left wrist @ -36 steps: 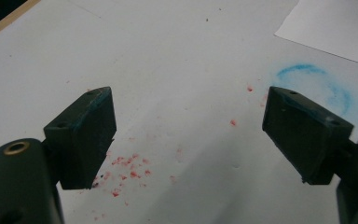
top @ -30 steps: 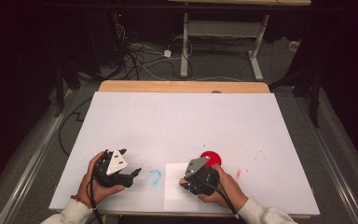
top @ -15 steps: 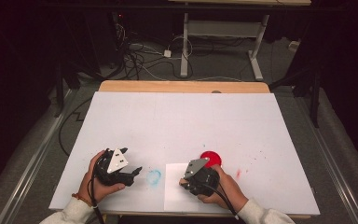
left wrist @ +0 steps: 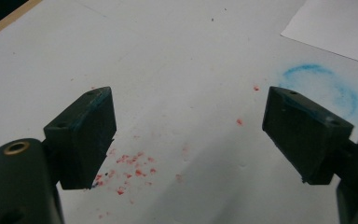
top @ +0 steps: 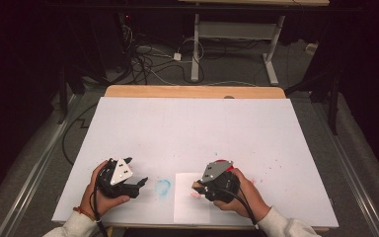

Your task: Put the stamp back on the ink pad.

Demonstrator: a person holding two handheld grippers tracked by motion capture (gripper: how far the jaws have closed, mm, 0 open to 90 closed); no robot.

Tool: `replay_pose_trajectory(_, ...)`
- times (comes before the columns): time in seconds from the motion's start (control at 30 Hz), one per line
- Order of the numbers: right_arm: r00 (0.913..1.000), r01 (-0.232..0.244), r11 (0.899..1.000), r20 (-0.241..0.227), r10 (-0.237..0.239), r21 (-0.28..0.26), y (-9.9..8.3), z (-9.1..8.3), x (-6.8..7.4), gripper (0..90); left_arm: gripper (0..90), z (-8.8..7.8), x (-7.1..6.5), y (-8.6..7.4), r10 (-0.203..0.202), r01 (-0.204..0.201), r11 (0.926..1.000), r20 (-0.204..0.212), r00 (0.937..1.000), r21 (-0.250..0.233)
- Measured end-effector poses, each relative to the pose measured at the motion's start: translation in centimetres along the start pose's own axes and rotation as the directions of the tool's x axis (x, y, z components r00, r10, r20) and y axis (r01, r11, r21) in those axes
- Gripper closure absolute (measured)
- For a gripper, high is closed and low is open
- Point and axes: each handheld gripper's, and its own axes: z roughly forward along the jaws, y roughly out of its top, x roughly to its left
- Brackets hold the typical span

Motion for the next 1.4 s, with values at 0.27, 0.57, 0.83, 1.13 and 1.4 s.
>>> replay_pose_trajectory(0.27,0.9993,-0.021,0.999,0.029,0.022,-0.043,-0.1,-1.8,-0.8,75.8,17.0,-0.2,-0.2,0.0,0.003,-0.003,1.0000,-0.004,1.0000,0.003)
replay_pose_trajectory(0.57,0.9968,-0.045,0.998,0.064,0.049,-0.050,-0.4,-2.7,-1.8,75.8,16.9,-0.3,-0.3,0.0,0.004,-0.004,1.0000,-0.004,1.0000,0.003)
replay_pose_trajectory(0.83,0.9888,-0.095,0.994,0.111,0.100,-0.049,-1.4,-3.4,-3.7,75.8,16.9,-0.2,-0.3,0.0,0.008,-0.008,0.9999,0.000,1.0000,0.008)
replay_pose_trajectory(1.13,0.9749,-0.152,0.988,0.160,0.155,-0.032,-2.6,-3.6,-5.8,75.8,17.0,-0.2,-0.3,0.0,0.006,-0.006,1.0000,0.000,1.0000,0.007)
replay_pose_trajectory(1.4,0.9663,-0.181,0.983,0.183,0.181,-0.018,-3.3,-3.3,-6.7,75.7,17.0,-0.2,-0.3,0.0,0.009,-0.009,0.9999,-0.001,1.0000,0.008)
